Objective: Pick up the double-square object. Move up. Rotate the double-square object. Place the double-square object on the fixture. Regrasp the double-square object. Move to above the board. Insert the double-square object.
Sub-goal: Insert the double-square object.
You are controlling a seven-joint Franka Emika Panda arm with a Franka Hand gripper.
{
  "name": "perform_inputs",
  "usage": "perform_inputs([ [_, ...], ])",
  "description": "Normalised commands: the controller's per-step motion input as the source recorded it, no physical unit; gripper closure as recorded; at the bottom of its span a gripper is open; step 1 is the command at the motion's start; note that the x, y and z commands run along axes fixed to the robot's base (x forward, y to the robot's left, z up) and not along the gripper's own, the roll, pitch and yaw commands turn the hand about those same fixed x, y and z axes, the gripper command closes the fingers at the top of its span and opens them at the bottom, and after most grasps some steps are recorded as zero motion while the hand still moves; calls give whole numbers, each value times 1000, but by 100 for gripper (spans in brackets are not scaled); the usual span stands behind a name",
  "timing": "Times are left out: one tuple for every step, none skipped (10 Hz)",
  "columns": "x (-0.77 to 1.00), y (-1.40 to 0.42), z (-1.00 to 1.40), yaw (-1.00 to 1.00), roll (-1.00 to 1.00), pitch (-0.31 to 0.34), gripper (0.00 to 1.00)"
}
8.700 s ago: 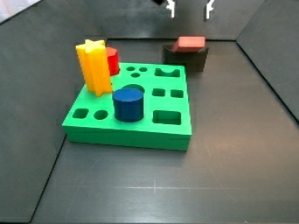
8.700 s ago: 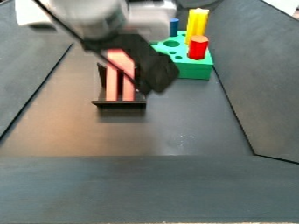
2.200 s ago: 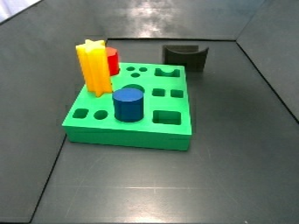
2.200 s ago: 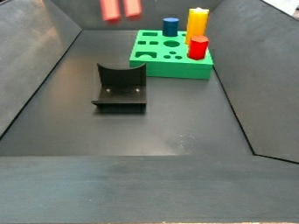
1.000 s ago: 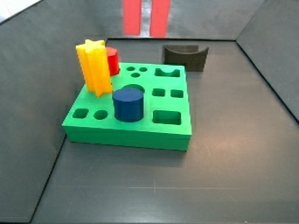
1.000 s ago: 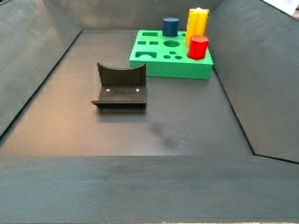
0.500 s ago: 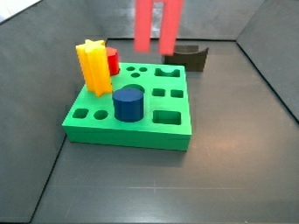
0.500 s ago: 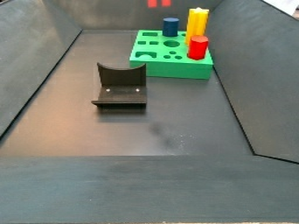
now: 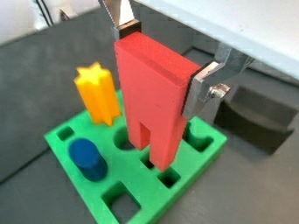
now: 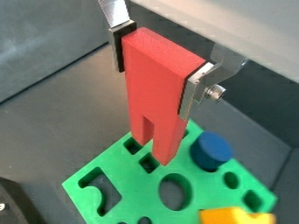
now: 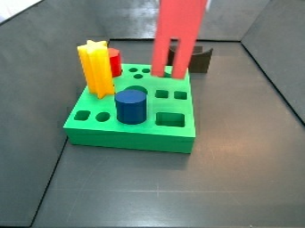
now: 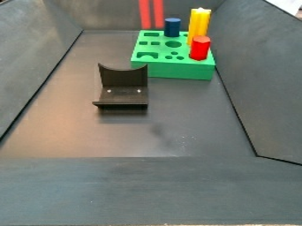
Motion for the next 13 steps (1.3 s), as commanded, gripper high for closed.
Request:
perform_inputs([
  [280,97,-523,-217,-177,0,100],
  [0,40,-203,-211,-127,-43,100],
  [0,43,-37,-177,-60,-26,100],
  [0,51,0,-140,-6,0,100],
  [-40,0,0,-114,-36,-91,100],
  [-69,3,0,-109,-116,-207,100],
  [-140,20,0,-74,-149,-271,100],
  [-129,26,0,0,-89,-211,100],
  [-209,26,-223,0,-4,-299,100],
  [-283,14,-311,0,0,-393,100],
  [-220,0,-243,0,0,-319,100],
  [-34,0,-143,0,14,-140,100],
  [0,0,-49,0,6,-67,100],
])
